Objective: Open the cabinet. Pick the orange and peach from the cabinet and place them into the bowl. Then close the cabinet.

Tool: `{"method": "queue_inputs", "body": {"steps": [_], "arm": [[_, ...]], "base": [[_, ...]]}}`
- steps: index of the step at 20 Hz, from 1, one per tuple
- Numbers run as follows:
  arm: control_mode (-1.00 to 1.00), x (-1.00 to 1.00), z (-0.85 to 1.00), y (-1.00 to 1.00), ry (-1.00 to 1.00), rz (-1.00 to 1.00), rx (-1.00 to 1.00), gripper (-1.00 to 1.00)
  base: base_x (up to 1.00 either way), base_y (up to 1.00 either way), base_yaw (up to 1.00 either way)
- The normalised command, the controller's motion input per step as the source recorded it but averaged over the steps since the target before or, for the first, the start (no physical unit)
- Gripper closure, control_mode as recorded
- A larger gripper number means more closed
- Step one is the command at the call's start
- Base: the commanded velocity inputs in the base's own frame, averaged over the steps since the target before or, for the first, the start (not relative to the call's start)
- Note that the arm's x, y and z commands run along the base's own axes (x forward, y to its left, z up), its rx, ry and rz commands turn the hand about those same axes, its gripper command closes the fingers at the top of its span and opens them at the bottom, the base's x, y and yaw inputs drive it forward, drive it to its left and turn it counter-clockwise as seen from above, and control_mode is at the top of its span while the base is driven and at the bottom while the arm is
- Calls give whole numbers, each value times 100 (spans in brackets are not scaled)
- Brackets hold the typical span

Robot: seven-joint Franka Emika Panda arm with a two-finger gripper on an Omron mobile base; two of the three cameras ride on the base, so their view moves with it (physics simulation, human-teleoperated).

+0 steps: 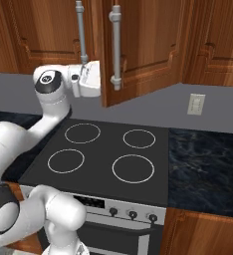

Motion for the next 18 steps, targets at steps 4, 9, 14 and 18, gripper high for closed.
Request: {"method": "queue_inputs", "body": {"steps": [4, 9, 14, 18], "arm": [[-100, 1, -10, -100, 0, -41, 1, -100], [-100, -1, -12, -100, 0, -30, 2, -100], [-100, 4, -2, -100, -7, -10, 0, -100], [-100, -60, 5, -13, -19, 6, -2, -100]], "base": [[0, 0, 0], [0, 0, 0], [0, 0, 0], [0, 0, 0]]}}
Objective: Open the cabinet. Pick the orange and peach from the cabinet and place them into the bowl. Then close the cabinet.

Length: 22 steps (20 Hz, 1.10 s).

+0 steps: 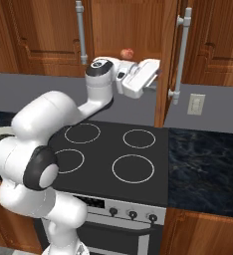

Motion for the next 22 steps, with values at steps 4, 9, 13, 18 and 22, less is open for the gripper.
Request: {"method": "queue_inputs", "body": {"steps": [4, 9, 13, 18, 22], "arm": [[-100, -77, 0, 100, -9, 33, -21, -100], [-100, -56, 0, 100, 0, 45, -17, -100], [-100, -44, 0, 100, 5, 58, -6, -100], [-100, -49, 0, 93, 4, 64, -4, -100], [-100, -25, 0, 90, 8, 59, -1, -100]], "base": [[0, 0, 0], [0, 0, 0], [0, 0, 0], [0, 0, 0], [0, 0, 0]]}}
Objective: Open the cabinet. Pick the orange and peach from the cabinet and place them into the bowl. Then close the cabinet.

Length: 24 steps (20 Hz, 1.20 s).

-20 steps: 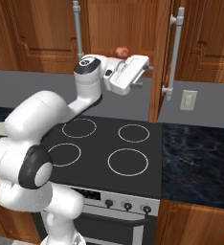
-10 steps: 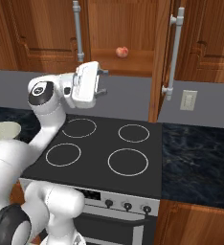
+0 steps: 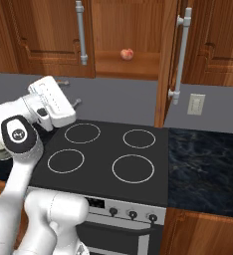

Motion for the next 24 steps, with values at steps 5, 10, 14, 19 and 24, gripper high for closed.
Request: {"method": "queue_inputs", "body": {"steps": [5, 10, 14, 19, 24], "arm": [[-100, -3, 4, 70, 11, 58, 0, -100], [-100, 0, 13, 24, 7, 35, 0, -100], [-100, 0, 11, 0, 0, 3, 0, -100], [-100, 2, 0, 0, 0, 0, 0, -100], [-100, 9, 28, 0, 0, 9, 0, -100]], "base": [[0, 0, 0], [0, 0, 0], [0, 0, 0], [0, 0, 0], [0, 0, 0]]}}
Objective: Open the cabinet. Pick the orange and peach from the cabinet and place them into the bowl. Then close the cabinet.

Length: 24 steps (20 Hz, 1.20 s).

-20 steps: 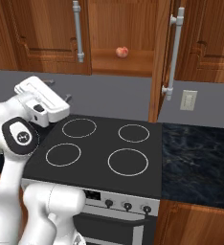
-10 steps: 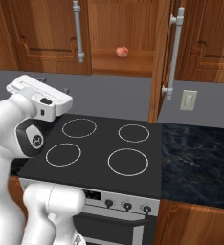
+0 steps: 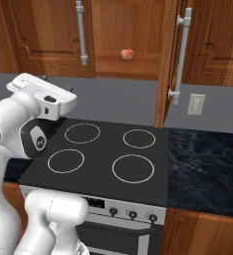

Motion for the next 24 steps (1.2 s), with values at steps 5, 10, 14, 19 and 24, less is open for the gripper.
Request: {"method": "queue_inputs", "body": {"steps": [5, 10, 14, 19, 24], "arm": [[-100, 0, 34, -1, -1, 18, 0, -100], [-100, 17, 27, 0, 0, 13, 0, -100], [-100, 37, 21, 0, 0, 3, 0, -100], [-100, 46, 16, -3, 0, 0, 0, -100], [-100, 61, 1, -1, 1, 0, 0, -100]], "base": [[0, 0, 0], [0, 0, 0], [0, 0, 0], [0, 0, 0], [0, 0, 0]]}}
